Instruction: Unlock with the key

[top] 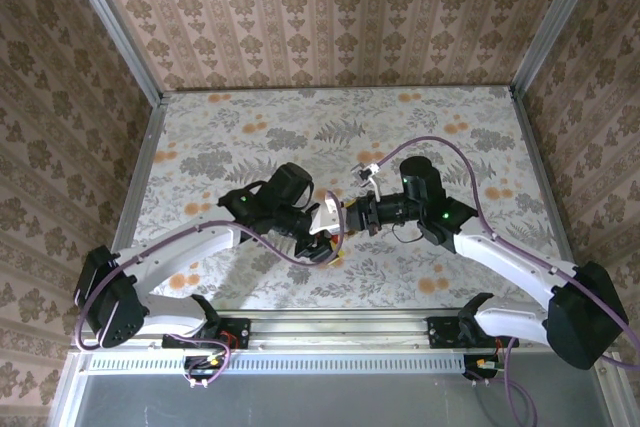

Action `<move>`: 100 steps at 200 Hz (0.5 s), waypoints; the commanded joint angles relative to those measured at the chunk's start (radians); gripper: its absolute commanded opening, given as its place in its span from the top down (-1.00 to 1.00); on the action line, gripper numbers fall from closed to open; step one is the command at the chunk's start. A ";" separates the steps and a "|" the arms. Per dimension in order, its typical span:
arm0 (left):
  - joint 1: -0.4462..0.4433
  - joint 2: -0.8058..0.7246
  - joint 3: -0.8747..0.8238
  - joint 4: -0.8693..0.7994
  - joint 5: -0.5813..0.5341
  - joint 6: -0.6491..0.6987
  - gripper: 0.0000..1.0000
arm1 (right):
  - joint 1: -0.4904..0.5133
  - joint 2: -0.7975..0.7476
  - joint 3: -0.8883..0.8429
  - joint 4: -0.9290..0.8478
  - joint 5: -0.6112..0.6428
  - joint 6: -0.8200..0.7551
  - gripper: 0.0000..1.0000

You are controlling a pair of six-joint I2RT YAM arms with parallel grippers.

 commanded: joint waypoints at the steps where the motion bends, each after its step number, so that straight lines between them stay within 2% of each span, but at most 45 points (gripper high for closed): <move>1: 0.014 -0.047 0.048 0.388 0.068 -0.008 0.91 | 0.038 0.027 -0.033 -0.068 -0.014 -0.028 1.00; 37: 0.022 -0.046 0.050 0.334 0.033 0.024 0.97 | 0.022 0.033 -0.031 -0.099 -0.010 -0.031 1.00; 66: 0.034 -0.065 0.023 0.331 0.004 0.017 0.80 | 0.021 0.026 -0.024 -0.135 0.003 -0.045 1.00; 80: 0.047 -0.073 0.008 0.353 -0.010 -0.006 0.96 | 0.019 0.030 -0.025 -0.151 0.014 -0.051 1.00; 94: 0.047 -0.060 0.024 0.316 -0.019 0.002 1.00 | 0.009 0.041 -0.016 -0.182 0.040 -0.046 1.00; 100: 0.047 -0.051 0.037 0.290 -0.029 0.014 1.00 | 0.002 0.046 -0.012 -0.194 0.047 -0.039 0.88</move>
